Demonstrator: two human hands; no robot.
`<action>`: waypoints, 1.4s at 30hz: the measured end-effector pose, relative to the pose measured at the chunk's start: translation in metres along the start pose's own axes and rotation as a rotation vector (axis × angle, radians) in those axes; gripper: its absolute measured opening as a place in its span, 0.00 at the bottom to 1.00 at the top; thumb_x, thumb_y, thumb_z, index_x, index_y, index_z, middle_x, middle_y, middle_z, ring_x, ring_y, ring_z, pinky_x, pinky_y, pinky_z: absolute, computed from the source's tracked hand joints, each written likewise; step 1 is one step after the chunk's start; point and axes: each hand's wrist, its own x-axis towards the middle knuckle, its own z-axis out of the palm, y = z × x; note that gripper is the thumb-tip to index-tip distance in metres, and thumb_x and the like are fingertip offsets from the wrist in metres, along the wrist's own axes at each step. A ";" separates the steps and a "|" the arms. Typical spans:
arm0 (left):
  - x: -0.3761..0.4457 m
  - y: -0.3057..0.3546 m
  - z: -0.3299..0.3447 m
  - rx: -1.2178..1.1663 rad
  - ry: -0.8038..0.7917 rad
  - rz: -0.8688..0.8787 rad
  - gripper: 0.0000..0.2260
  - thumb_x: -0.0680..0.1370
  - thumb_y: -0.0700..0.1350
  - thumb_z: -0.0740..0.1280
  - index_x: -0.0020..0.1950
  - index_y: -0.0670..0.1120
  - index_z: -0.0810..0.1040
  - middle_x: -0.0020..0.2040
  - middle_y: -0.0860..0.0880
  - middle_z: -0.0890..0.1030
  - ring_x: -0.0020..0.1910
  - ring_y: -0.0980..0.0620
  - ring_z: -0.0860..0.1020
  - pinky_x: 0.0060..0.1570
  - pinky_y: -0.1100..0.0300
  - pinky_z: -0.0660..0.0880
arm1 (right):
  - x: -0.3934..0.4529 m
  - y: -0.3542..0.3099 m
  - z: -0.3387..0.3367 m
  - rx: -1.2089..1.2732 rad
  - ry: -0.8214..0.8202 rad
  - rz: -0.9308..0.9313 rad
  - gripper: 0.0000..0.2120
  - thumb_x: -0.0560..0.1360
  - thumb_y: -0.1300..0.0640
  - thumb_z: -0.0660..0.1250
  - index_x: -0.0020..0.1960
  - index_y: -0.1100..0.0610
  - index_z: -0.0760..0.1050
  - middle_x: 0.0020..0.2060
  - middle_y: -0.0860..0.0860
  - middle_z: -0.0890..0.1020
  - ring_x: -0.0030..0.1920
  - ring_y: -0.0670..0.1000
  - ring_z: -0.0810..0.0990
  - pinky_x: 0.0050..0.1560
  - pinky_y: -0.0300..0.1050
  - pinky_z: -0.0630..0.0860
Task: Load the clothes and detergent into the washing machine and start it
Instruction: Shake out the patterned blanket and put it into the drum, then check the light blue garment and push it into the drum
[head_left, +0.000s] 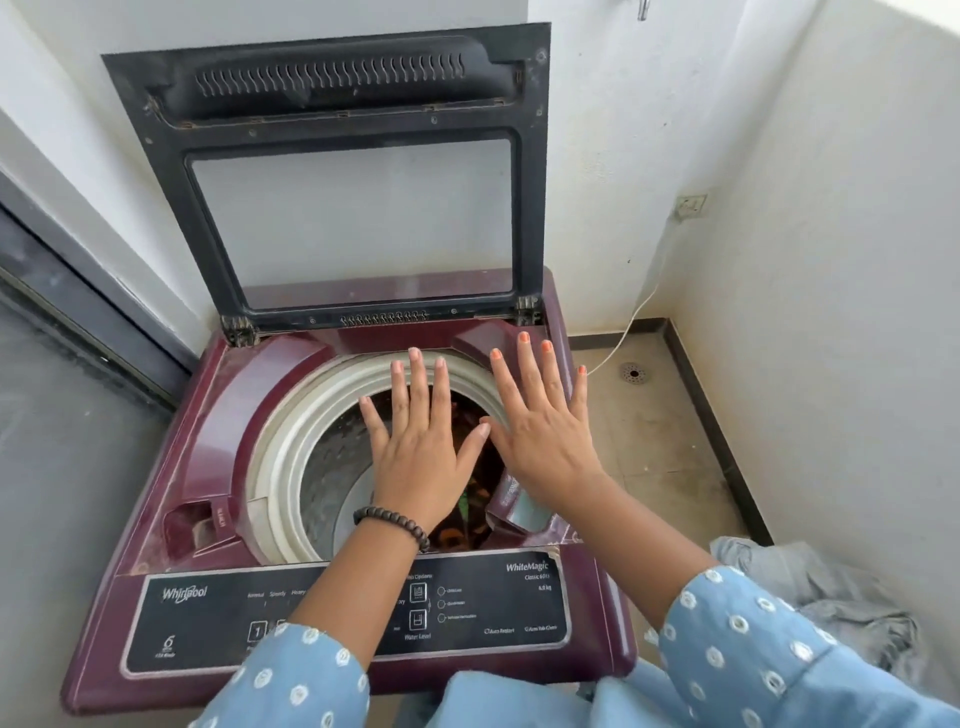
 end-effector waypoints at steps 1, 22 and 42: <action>0.000 0.006 0.000 0.003 -0.002 0.016 0.37 0.77 0.69 0.38 0.76 0.49 0.28 0.76 0.47 0.27 0.74 0.47 0.25 0.70 0.41 0.28 | -0.004 0.006 -0.002 -0.004 0.009 0.013 0.33 0.82 0.41 0.49 0.79 0.49 0.37 0.79 0.54 0.37 0.76 0.57 0.30 0.75 0.67 0.38; 0.015 0.192 0.025 0.026 -0.049 0.453 0.36 0.78 0.67 0.41 0.79 0.49 0.33 0.78 0.47 0.30 0.77 0.48 0.30 0.73 0.43 0.31 | -0.102 0.168 -0.028 0.024 0.105 0.404 0.33 0.82 0.40 0.50 0.79 0.47 0.35 0.78 0.52 0.35 0.77 0.56 0.31 0.74 0.67 0.35; -0.051 0.400 0.135 0.050 -0.312 0.943 0.36 0.76 0.67 0.36 0.78 0.49 0.32 0.78 0.46 0.31 0.75 0.47 0.28 0.72 0.44 0.29 | -0.280 0.314 0.030 0.087 0.017 0.928 0.32 0.81 0.39 0.45 0.77 0.46 0.34 0.78 0.52 0.36 0.78 0.55 0.34 0.74 0.66 0.37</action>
